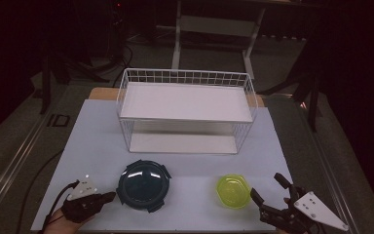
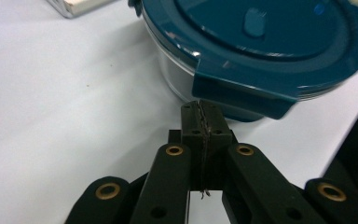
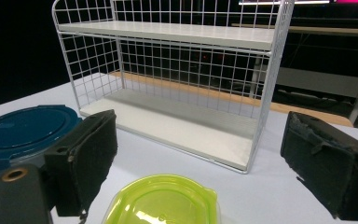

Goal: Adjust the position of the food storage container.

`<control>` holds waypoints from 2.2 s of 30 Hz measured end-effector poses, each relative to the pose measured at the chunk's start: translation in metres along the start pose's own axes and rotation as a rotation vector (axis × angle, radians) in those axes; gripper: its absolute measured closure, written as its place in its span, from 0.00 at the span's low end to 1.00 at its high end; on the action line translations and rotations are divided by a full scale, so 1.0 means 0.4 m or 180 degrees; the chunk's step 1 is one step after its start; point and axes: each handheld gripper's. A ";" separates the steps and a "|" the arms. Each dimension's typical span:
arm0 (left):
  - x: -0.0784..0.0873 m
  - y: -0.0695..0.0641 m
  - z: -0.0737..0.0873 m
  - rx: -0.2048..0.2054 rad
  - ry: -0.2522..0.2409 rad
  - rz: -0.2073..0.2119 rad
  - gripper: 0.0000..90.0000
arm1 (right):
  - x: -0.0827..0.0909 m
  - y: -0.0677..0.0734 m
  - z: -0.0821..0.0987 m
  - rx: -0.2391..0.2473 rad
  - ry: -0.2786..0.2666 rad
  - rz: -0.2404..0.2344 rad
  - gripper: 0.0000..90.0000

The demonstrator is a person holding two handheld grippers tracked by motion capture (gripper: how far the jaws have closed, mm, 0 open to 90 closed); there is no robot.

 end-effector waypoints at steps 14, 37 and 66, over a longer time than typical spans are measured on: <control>-0.020 -0.013 -0.013 0.0014 0.0004 -0.0001 0.99 | -0.009 0.005 0.001 0.0013 0.0035 -0.0029 0.12; -0.085 0.031 -0.098 0.0037 0.0008 0.0025 0.99 | -0.013 0.006 0.003 -0.0009 0.0059 -0.0037 0.12; -0.150 0.012 -0.141 0.0027 -0.0047 0.0143 0.99 | -0.023 0.013 0.008 0.0014 0.0132 -0.0060 0.12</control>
Point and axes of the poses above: each handheld gripper's, and its own axes: x roughly backward along the jaws, z roughly out of its underside, y roughly to its left, and after that the axes turned 3 degrees about z, right-handed
